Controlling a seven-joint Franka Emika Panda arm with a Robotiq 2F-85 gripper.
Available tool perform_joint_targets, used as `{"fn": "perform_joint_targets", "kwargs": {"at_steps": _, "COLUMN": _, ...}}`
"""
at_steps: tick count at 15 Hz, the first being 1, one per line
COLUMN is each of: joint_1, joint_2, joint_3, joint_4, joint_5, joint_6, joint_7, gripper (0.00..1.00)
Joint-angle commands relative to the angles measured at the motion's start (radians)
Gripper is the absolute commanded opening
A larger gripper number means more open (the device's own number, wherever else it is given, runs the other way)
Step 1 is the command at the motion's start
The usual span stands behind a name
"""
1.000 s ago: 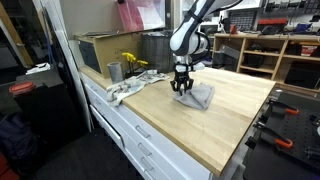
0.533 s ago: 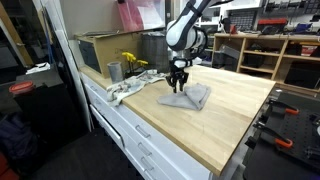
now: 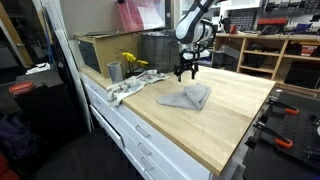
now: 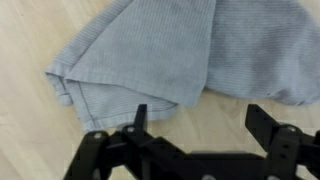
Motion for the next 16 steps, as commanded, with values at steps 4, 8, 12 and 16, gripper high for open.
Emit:
{"fn": "perform_joint_targets", "kwargs": {"at_steps": 4, "joint_1": -0.033, "joint_2": 0.003, "joint_3": -0.051, "joint_4": -0.044, "joint_5": 0.04, "joint_6": -0.02, "joint_7": 0.165, "gripper": 1.0}}
{"fn": "perform_joint_targets", "kwargs": {"at_steps": 8, "joint_1": -0.022, "joint_2": 0.029, "joint_3": -0.046, "joint_4": -0.049, "joint_5": 0.067, "joint_6": -0.017, "joint_7": 0.238, "gripper": 1.0}}
{"fn": "perform_joint_targets", "kwargs": {"at_steps": 12, "joint_1": 0.0, "joint_2": 0.051, "joint_3": -0.063, "joint_4": -0.048, "joint_5": 0.073, "joint_6": -0.001, "joint_7": 0.309, "gripper": 1.0}}
{"fn": "perform_joint_targets", "kwargs": {"at_steps": 16, "joint_1": 0.004, "joint_2": 0.058, "joint_3": -0.081, "joint_4": -0.057, "joint_5": 0.073, "joint_6": -0.002, "joint_7": 0.362, "gripper": 0.58}}
